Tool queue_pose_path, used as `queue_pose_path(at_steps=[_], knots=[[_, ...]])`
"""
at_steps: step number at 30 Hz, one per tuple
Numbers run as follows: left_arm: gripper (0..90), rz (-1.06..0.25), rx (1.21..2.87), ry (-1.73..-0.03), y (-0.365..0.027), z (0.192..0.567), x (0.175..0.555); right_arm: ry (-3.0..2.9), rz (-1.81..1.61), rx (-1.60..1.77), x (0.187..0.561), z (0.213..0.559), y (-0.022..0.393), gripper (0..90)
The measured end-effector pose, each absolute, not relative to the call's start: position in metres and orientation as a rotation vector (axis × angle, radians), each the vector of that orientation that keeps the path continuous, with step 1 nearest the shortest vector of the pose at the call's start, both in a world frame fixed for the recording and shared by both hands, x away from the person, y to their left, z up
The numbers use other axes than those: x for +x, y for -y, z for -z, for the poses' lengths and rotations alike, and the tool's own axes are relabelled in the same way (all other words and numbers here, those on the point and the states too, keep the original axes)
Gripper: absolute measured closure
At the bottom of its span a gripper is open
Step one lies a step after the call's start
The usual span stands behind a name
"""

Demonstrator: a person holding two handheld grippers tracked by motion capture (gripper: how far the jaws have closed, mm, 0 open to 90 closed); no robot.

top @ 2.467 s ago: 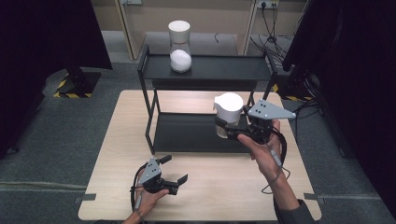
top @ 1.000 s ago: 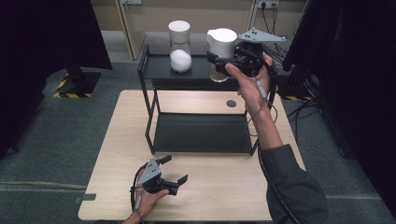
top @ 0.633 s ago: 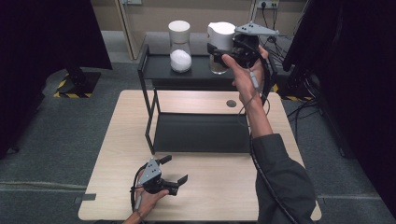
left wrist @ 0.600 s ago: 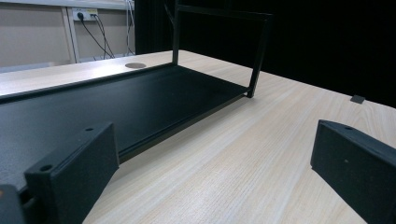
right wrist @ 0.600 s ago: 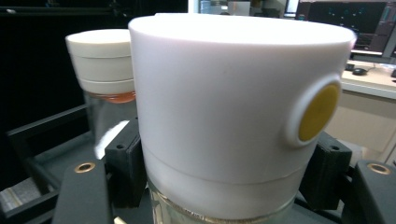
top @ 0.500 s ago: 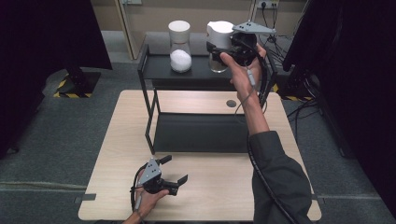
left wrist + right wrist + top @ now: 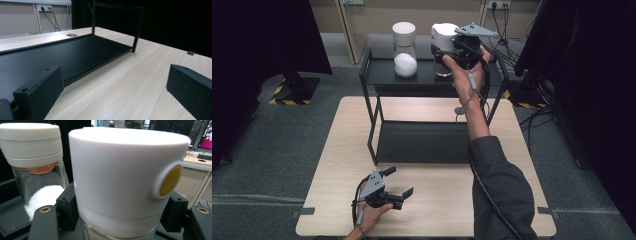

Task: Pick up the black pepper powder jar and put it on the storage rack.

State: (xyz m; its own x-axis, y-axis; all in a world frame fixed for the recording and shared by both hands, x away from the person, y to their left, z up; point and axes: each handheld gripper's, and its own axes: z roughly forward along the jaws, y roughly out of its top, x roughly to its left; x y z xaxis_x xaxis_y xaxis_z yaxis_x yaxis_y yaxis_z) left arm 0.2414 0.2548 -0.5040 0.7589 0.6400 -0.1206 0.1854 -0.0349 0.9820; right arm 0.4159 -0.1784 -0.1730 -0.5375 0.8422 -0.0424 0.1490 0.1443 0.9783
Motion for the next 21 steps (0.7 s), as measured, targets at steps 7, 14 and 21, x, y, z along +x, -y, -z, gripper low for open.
queue_pose_path(at_steps=[7,14,21], knots=[[0.3,-0.413,1.596,-0.679,-0.2548,0.5040,0.2415,-1.799,-1.425,0.961,0.4191,0.1783,0.1772,30.8],[0.3,-0.410,1.599,-0.678,-0.2544,0.5040,0.2415,-1.790,-1.423,0.960,0.4193,0.1819,0.1770,30.7],[0.3,-0.407,1.597,-0.680,-0.2547,0.5043,0.2416,-1.785,-1.369,0.990,0.4164,0.1792,0.1699,11.4]])
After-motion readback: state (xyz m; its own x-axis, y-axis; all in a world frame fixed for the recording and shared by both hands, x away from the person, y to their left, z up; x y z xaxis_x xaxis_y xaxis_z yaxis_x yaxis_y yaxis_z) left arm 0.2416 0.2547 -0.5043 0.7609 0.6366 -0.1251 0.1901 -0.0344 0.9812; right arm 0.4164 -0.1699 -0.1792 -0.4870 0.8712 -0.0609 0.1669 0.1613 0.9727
